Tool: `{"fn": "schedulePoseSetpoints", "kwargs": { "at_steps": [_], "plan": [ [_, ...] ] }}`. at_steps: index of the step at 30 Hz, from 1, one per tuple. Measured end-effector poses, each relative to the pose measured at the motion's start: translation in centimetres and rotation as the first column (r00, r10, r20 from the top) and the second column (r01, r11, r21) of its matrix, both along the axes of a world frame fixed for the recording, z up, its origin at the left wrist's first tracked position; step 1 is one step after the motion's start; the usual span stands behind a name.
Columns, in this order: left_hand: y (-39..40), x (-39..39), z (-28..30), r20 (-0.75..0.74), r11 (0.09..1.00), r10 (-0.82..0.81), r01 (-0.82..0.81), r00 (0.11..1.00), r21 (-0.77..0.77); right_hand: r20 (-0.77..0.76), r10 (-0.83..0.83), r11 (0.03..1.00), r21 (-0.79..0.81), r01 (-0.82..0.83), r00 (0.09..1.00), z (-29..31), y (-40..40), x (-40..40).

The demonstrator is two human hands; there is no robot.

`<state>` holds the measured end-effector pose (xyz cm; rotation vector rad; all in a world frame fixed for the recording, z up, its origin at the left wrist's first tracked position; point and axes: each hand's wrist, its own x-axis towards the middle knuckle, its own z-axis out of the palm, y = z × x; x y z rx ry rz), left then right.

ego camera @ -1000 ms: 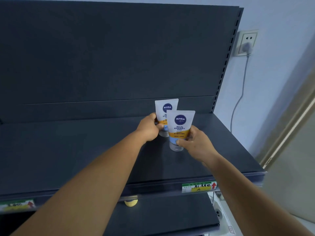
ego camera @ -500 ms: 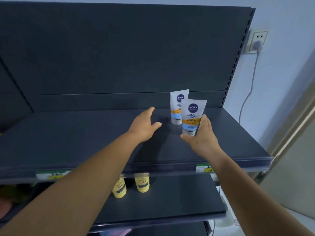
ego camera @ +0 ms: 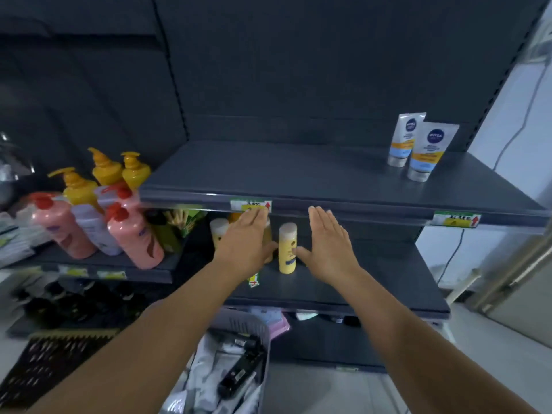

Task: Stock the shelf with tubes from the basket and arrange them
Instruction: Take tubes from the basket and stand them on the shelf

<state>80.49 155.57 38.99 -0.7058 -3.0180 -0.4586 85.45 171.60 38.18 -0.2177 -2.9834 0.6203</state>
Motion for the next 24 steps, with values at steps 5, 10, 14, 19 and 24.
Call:
{"fn": "schedulePoseSetpoints", "kwargs": {
  "at_steps": [5,10,14,19,24],
  "plan": [
    [-7.6,2.8,-4.4,0.079,0.996,0.074,-0.069,0.994,-0.059,0.115,0.094,0.996,-0.02,-0.092,0.989,-4.3,-7.3,1.4],
    [-12.4,4.2,-8.8,0.198,0.986,0.157,-0.143,0.967,-0.086,0.222,0.171,0.985,-0.028,-0.169,0.96,-8.7,-12.0,1.6],
    [-14.6,5.1,-13.0,0.311,0.975,0.222,-0.205,0.924,-0.088,0.312,0.233,0.972,-0.047,-0.23,0.921,-12.7,-13.9,1.4],
    [-15.3,5.7,-18.9,0.434,0.966,0.258,-0.225,0.863,-0.127,0.432,0.232,0.972,-0.078,-0.22,0.872,-18.1,-14.6,0.6],
    [-13.4,5.9,-24.6,0.545,0.966,0.258,-0.202,0.798,-0.161,0.528,0.225,0.974,-0.09,-0.21,0.819,-23.0,-14.5,-0.6]
  ]
}}
